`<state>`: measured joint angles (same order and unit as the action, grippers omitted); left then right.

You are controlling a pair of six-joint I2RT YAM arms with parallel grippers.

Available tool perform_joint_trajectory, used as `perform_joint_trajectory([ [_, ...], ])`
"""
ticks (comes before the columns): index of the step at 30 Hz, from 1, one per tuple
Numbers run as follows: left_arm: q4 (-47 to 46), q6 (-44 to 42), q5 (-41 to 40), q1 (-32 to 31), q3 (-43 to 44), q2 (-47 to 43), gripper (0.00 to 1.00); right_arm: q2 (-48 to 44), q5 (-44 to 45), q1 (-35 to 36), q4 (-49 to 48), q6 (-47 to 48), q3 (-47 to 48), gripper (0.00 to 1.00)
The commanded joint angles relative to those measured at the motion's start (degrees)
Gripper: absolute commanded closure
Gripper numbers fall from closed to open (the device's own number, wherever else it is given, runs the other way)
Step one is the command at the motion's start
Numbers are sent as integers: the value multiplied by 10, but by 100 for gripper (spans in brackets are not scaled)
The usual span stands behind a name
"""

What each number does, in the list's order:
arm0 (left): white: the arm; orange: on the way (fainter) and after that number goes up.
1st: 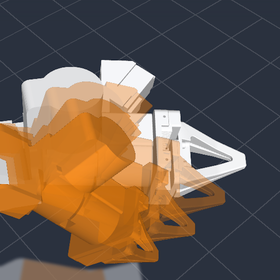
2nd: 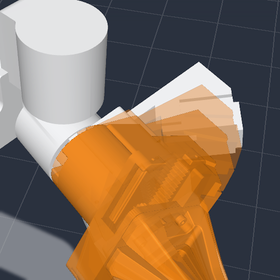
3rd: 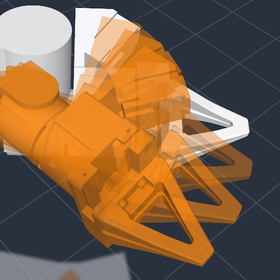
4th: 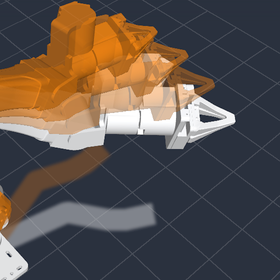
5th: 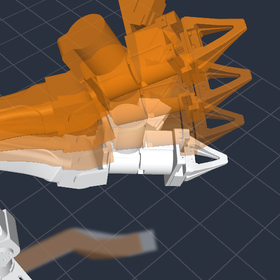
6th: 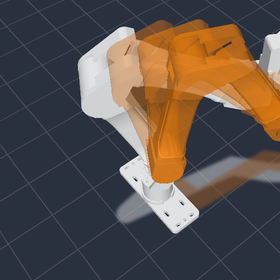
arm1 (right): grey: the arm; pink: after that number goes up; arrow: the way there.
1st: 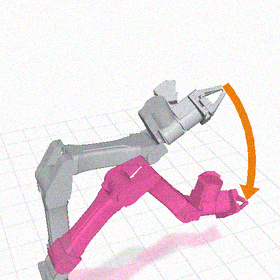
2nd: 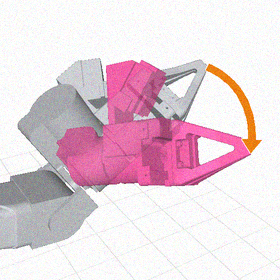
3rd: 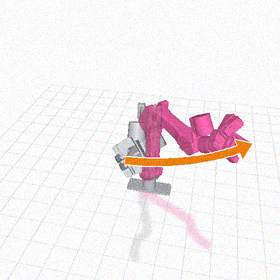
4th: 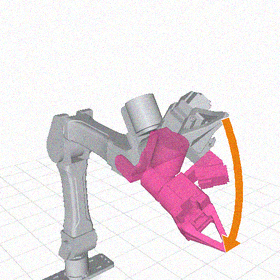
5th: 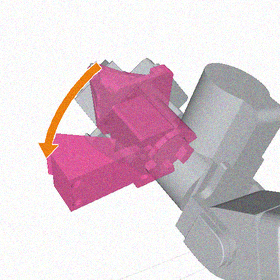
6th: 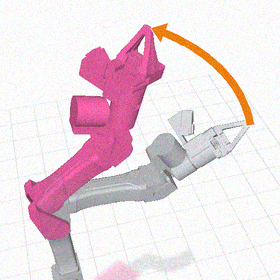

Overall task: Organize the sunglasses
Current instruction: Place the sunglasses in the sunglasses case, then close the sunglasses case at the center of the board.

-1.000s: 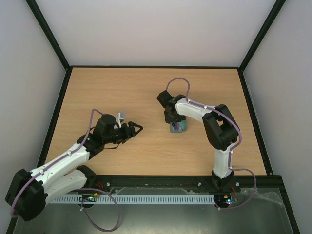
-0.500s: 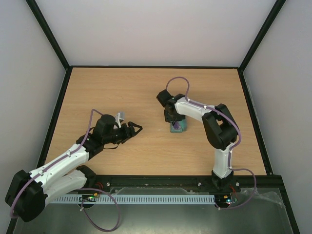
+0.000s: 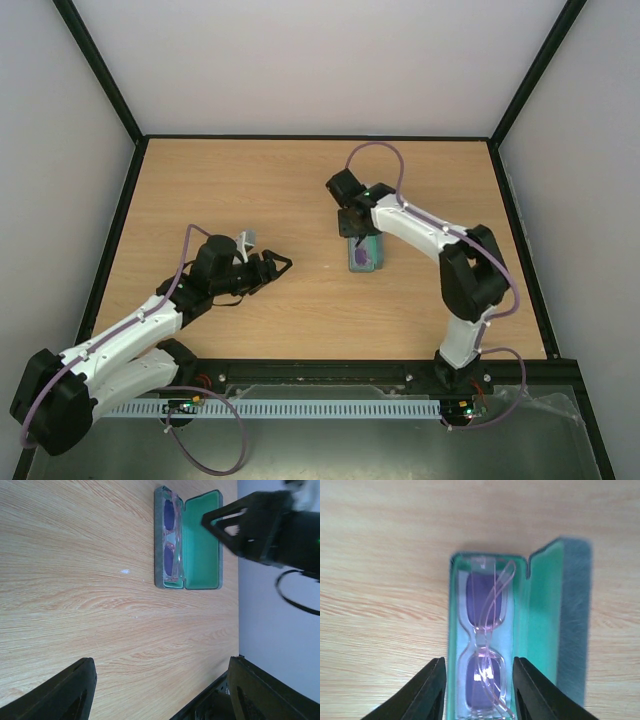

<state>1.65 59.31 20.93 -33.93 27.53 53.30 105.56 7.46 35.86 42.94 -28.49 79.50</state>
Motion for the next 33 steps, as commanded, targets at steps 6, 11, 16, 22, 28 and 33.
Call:
perform_joint_trajectory([
  [6, -31, -7, 6, 2, -9, 27, 22, -146, -82, -49, -24, 3, -11, 56],
  [11, -78, -32, 31, 0, 33, 151, 16, -216, -143, -129, -81, 4, -93, 58],
  [16, -104, -62, 41, -3, 109, 276, 1, -249, -183, -185, -109, 6, -153, 57],
  [22, -256, -50, 116, -2, 183, 425, 5, -271, -273, -261, -163, -4, -225, 63],
  [28, -299, -44, 156, -5, 267, 550, 57, -252, -322, -301, -191, 3, -251, 80],
  [33, -286, -44, 148, -11, 303, 605, 98, -222, -358, -302, -226, -7, -259, 91],
])
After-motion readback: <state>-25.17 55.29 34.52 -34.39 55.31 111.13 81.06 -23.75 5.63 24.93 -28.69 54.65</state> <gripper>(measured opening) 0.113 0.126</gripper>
